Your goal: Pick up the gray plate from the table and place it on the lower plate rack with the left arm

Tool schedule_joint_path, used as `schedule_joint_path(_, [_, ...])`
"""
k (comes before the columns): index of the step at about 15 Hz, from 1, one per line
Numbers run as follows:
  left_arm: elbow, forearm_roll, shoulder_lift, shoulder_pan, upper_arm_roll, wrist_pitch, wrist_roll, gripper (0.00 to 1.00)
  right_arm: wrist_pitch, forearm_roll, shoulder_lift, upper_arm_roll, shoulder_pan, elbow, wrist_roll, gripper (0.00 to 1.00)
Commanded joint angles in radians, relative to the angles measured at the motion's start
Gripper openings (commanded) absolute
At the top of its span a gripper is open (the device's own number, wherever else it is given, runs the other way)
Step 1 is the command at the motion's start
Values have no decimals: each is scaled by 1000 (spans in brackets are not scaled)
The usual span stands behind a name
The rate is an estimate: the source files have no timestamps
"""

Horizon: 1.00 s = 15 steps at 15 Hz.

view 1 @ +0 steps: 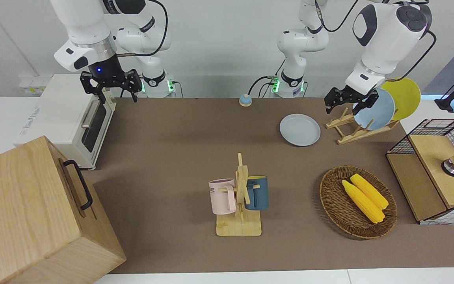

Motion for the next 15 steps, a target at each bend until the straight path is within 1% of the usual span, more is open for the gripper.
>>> schedule_joint_path(1, [-35,28,-18,-13,3,-6,-15,995,-16,-3,9,21,-22,21,13,983])
schedule_joint_path(8, [-17,35,-19,-17,-4,48,0,995,-16,-3,9,21,-22,21,13,983])
schedule_joint_path(9, [-14,35,-19,-16,-23,48,-20,995,-16,-3,9,21,-22,21,13,983])
schedule_joint_path(11, [-14,22,-19,-10,-26,54,-52,991,-16,-3,9,21,-22,20,13,983])
schedule_joint_path(12, [-17,22,-19,-13,-23,54,-76,954,-16,-3,9,21,-22,20,13,983])
schedule_joint_path(15, [-75,34,-28,-16,-27,126,-80,949,-16,-3,9,21,-22,20,13,983])
